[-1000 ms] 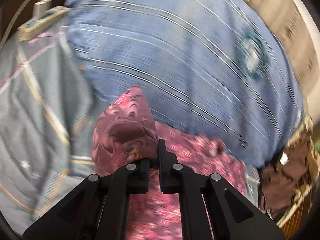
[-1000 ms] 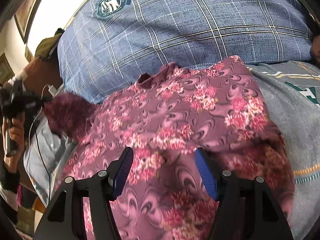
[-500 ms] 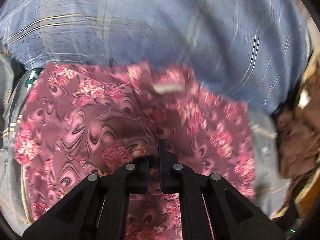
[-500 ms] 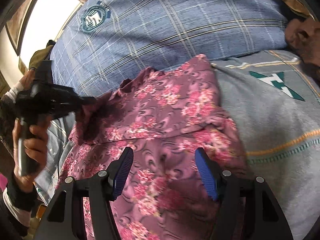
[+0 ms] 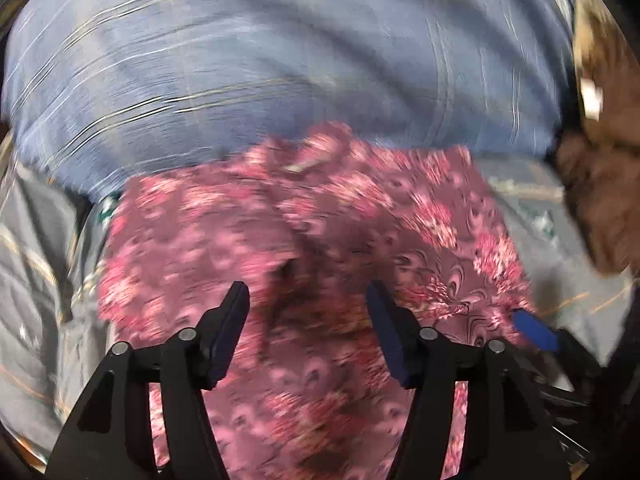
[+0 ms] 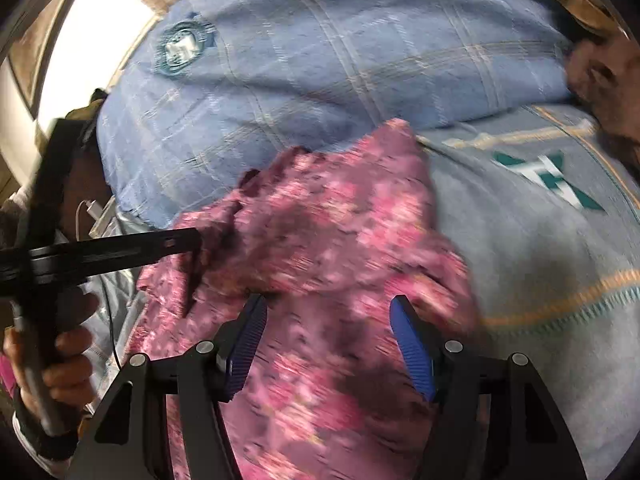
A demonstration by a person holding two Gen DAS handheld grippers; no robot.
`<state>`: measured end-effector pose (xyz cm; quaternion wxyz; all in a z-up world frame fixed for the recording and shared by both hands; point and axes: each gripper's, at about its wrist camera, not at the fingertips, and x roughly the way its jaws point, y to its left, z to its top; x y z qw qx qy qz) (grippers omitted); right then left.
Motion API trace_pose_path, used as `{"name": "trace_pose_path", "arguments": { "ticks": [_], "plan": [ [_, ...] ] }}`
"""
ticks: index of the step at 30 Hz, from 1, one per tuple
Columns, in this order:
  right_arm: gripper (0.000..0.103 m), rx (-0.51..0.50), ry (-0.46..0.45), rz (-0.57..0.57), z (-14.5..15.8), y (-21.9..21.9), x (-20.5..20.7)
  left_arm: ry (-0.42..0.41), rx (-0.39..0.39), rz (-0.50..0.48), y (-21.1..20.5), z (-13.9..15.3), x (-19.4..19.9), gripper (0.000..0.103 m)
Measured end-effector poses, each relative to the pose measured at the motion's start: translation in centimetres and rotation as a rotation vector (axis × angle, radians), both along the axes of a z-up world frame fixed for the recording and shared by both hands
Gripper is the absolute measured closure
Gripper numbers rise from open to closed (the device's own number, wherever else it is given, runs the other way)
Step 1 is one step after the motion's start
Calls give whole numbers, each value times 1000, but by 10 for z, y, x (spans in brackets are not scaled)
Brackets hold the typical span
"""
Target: Fold small clothes
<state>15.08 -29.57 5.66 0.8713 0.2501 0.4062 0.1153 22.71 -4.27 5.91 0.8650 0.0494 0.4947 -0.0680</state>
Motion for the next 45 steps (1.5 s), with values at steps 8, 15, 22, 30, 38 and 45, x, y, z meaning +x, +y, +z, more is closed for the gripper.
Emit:
{"name": "trace_pose_path", "arguments": {
  "ticks": [8, 15, 22, 30, 38, 45],
  "plan": [
    [32, -43, -57, 306, 16, 118, 49, 8, -115, 188, 119, 3, 8, 35],
    [31, 40, 95, 346, -22, 177, 89, 47, -239, 238, 154, -5, 13, 35],
    [95, 257, 48, 291, -5, 143, 98, 55, -305, 261, 167, 18, 7, 35],
    [89, 563, -12, -35, -11, 9, 81, 2, -279, 303, 190, 64, -12, 35],
    [65, 460, 18, -214, -35, -55, 49, 166, -349, 272, 166, 9, -3, 31],
    [39, -50, -82, 158, 9, 38, 44, 298, -431, 326, 151, -61, 24, 31]
  ]
}}
